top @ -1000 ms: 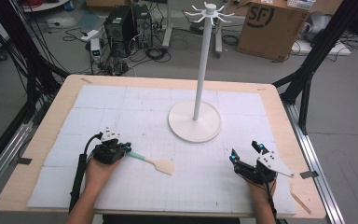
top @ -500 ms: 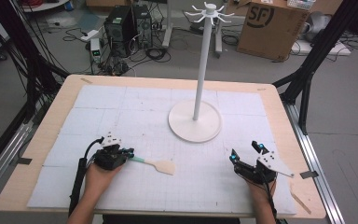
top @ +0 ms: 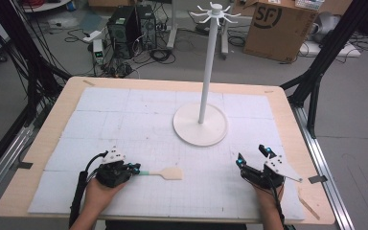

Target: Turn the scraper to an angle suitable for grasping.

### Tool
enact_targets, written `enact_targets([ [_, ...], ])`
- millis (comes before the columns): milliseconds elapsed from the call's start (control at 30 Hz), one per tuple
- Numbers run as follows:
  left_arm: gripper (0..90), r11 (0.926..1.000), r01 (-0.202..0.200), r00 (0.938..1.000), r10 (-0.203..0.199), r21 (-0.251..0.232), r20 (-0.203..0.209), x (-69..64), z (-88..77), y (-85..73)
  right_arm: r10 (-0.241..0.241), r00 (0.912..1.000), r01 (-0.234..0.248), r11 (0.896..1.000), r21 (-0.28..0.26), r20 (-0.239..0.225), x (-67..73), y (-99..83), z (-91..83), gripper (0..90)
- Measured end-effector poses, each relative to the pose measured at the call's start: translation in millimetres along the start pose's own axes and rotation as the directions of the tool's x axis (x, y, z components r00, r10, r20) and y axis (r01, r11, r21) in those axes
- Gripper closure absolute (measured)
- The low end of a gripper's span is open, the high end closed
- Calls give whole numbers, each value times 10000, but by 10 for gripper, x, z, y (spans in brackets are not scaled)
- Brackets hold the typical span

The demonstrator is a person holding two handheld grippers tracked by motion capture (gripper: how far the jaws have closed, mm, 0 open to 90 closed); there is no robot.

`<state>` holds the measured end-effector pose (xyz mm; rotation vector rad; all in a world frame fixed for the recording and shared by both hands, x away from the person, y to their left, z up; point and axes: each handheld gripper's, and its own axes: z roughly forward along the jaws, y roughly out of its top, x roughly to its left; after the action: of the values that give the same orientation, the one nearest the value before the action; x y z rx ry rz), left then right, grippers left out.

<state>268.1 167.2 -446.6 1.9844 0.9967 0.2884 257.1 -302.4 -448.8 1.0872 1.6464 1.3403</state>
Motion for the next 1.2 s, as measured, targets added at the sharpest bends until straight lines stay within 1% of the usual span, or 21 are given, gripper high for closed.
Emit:
enact_targets([
  [133, 900, 10000, -24, 9998, 25, -25, 219, -38, 6, -12, -19, 10000, 19, 10000, -20, 10, -3, 0, 2, 160],
  [233, 900, 9998, -220, 9989, 221, -8, 403, -88, 11, -22, -1, 10000, 1, 10000, -14, 8, -2, 1, 2, 161],
  [300, 900, 9995, -304, 9987, 306, -57, 403, -116, 18, -25, 1, 10000, -1, 10000, -2, -10, -2, 1, 2, 160],
  [400, 900, 9991, -404, 9990, 407, -129, 204, -129, 20, -24, -11, 10000, 11, 10000, -9, 1, -3, 1, 1, 160],
  [433, 900, 9991, -388, 9992, 389, -159, 102, -119, 9, -27, -23, 10000, 23, 10000, -6, -1, -4, 1, 1, 160],
  [467, 900, 9992, -338, 9994, 340, -214, 88, -99, -10, -30, -23, 10000, 23, 10000, -8, -3, -4, 0, 1, 160],
  [533, 900, 9988, -320, 9993, 326, -361, 158, -50, -73, -43, -30, 10000, 30, 10000, -10, -1, -4, 0, 1, 160],
  [633, 900, 9969, -606, 9975, 623, -496, 336, 46, -211, -92, -27, 10000, 26, 10000, -11, -8, -6, 1, 1, 161],
  [700, 900, 9970, -499, 9979, 523, -588, 393, 121, -305, -134, -9, 10000, 9, 10000, 3, -28, -3, 1, 1, 161],
  [767, 900, 9970, -400, 9986, 421, -667, 307, 228, -425, -187, 1, 10000, -1, 10000, -6, -23, -2, 1, 2, 161],
  [800, 900, 9971, -367, 9991, 379, -670, 170, 268, -475, -212, -2, 10000, 2, 10000, -7, -21, -2, 1, 2, 161],
  [833, 900, 9973, -299, 9995, 304, -668, 67, 299, -517, -236, -2, 10000, 2, 10000, -7, -21, -2, 1, 2, 161],
  [900, 900, 9978, -287, 9996, 287, -604, -14, 342, -580, -283, -16, 10000, 16, 10000, 0, -17, -2, 1, 2, 160],
  [967, 900, 9983, -234, 9997, 230, -525, -77, 345, -599, -320, -23, 10000, 23, 10000, -1, -15, -4, 1, 3, 161],
  [1033, 899, 9989, -280, 9995, 274, -389, -146, 338, -599, -341, 5, 10000, -5, 10000, 8, -10, -3, 2, 4, 161],
  [1200, 899, 9990, -427, 9988, 424, -96, -263, 312, -540, -361, -2, 10000, 2, 10000, 9, -15, -4, 2, 3, 161],
])
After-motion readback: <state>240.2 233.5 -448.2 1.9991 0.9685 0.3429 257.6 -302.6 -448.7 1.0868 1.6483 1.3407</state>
